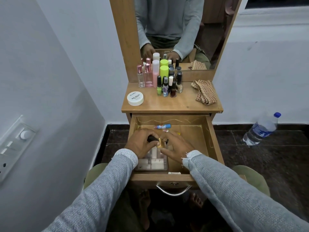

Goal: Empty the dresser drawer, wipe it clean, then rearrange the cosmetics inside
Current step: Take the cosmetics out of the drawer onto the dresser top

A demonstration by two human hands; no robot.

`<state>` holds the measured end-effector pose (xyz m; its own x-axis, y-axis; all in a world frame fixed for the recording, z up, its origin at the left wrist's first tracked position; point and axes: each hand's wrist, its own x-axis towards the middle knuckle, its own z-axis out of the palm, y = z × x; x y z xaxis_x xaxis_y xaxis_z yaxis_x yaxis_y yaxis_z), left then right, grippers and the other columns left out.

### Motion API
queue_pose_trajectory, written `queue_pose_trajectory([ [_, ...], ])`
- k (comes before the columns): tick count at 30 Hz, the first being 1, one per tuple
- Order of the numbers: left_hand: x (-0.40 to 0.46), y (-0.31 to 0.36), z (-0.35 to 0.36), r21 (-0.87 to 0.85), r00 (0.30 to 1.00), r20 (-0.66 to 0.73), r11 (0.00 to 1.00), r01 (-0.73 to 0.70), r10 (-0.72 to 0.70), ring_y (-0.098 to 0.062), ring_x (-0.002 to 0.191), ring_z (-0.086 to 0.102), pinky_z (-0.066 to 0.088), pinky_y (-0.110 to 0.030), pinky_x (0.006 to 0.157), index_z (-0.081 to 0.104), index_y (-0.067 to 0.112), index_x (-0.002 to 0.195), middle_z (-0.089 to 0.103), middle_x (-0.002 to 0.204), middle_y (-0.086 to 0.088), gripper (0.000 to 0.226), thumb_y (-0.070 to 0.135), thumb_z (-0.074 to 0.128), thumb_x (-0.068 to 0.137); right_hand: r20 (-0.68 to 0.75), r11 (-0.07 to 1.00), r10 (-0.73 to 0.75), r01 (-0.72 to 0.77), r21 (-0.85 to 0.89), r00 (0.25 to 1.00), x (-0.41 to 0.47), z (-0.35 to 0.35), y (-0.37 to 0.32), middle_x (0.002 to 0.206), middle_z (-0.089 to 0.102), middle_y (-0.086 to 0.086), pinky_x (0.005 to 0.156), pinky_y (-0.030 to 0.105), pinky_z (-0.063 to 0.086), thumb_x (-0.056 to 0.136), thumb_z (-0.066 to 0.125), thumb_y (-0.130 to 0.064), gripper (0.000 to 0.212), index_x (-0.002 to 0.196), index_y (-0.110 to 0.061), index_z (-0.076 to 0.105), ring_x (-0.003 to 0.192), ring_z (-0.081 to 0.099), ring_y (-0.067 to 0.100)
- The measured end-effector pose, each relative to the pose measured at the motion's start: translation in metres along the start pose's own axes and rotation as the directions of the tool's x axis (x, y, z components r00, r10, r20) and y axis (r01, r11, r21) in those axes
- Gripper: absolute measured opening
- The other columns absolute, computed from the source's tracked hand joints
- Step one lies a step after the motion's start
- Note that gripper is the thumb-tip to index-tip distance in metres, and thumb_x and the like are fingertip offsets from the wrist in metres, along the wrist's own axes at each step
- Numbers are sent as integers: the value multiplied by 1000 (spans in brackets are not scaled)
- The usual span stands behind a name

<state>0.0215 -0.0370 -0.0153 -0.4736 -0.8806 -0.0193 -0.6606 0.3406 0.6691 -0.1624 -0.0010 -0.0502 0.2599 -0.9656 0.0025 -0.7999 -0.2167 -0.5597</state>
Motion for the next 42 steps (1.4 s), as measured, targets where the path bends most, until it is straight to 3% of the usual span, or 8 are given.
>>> queue_pose_trajectory([
  [2,1,4,1,-105,1000,-31,994,-7,4,-10,89,65,52,-29,86,71,19,92,72,95,5,11,20,76,81,-59,994,-22,28,102,998,0,-1,-1,110,50,-17,86,29,48,81,67,-39,30,105,-34,50,96,50,3],
  [5,3,7,0,-241,997,-76,970,-24,6,-16,83,66,55,-33,80,69,19,90,70,91,4,18,18,80,76,-203,955,10,51,292,979,0,-1,-1,93,54,-9,67,12,42,76,74,-27,28,97,-25,57,76,52,4],
  [11,16,9,-2,-321,999,-9,946,-41,40,-15,94,65,54,-37,91,68,16,105,68,102,2,35,15,82,74,-268,918,55,57,393,962,2,-4,-1,89,54,-5,59,12,41,77,75,-21,24,93,-21,56,70,53,4],
  [18,33,28,-18,-302,965,-249,953,4,-83,-15,85,68,55,-27,83,71,14,91,73,88,0,20,20,81,75,-271,902,146,-16,432,952,3,-3,7,97,56,-10,63,11,44,77,75,-36,41,112,-30,55,78,58,5],
  [22,68,38,-53,-233,927,-359,972,26,-111,-13,85,64,50,-16,76,70,14,98,69,93,4,23,18,80,78,-252,912,183,-68,405,950,3,-4,11,99,55,-13,66,8,41,80,73,-34,38,113,-30,54,78,55,-5],
  [27,120,35,-74,-154,916,-345,975,160,-204,-18,96,64,47,-29,90,67,10,116,69,112,-1,36,15,76,82,-259,939,145,-51,339,955,5,-1,16,99,55,-13,72,17,48,83,69,-28,30,110,-32,55,82,55,-1],
  [33,148,32,-70,-129,926,-304,973,191,-223,-25,109,63,45,-35,97,63,9,122,67,122,-6,42,11,76,81,-216,957,118,-52,286,969,7,0,20,110,55,-13,83,23,52,84,69,-23,35,115,-30,54,94,56,-1],
  [42,162,26,-72,-117,946,-256,978,173,-198,-20,103,62,47,-30,93,64,7,121,68,118,-5,44,9,77,79,-176,965,132,-86,247,975,10,1,21,113,53,-14,88,32,52,85,67,-20,37,117,-32,51,97,54,1],
])
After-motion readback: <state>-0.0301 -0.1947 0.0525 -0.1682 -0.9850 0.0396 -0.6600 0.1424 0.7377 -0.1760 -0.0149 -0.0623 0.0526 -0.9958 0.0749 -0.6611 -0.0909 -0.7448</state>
